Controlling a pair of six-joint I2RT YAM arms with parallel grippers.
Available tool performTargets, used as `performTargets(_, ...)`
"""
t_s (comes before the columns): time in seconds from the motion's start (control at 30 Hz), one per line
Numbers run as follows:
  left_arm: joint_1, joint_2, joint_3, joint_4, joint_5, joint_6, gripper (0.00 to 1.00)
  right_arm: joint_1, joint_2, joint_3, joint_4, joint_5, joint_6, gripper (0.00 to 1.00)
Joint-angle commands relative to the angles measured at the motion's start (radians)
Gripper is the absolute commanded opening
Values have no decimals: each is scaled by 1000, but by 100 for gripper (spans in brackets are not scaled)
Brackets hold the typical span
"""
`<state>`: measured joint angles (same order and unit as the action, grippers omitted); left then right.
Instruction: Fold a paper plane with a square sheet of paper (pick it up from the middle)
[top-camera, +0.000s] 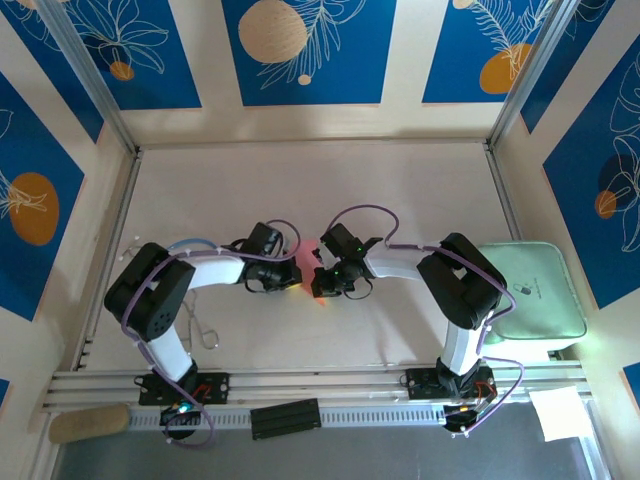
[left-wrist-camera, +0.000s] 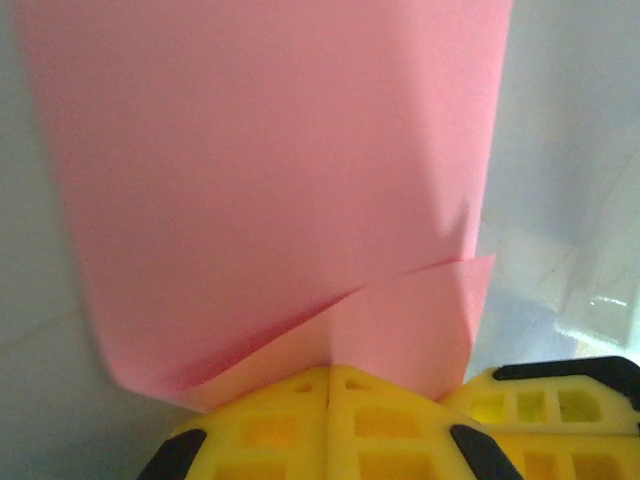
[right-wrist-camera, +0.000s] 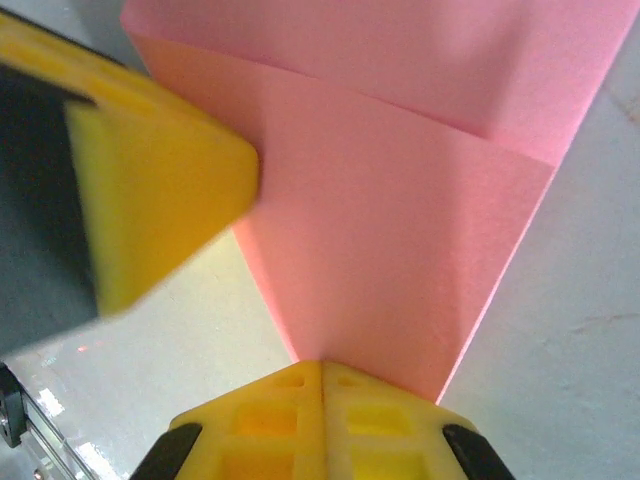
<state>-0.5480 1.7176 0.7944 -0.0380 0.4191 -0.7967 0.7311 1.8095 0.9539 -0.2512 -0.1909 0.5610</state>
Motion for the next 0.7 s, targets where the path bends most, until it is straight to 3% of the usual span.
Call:
performTargets(0.0,81,23,0,-100,-142,81,4,-10,59,-68,-154,121,-13,0)
performTargets(0.43,163,-73,104,-251,-190,202,4,-13,62,-44,-126,97,18,1)
performTargets(0.67,139,-169,91,-185,-100,119,5,-19,81,26,-105,74,34,1)
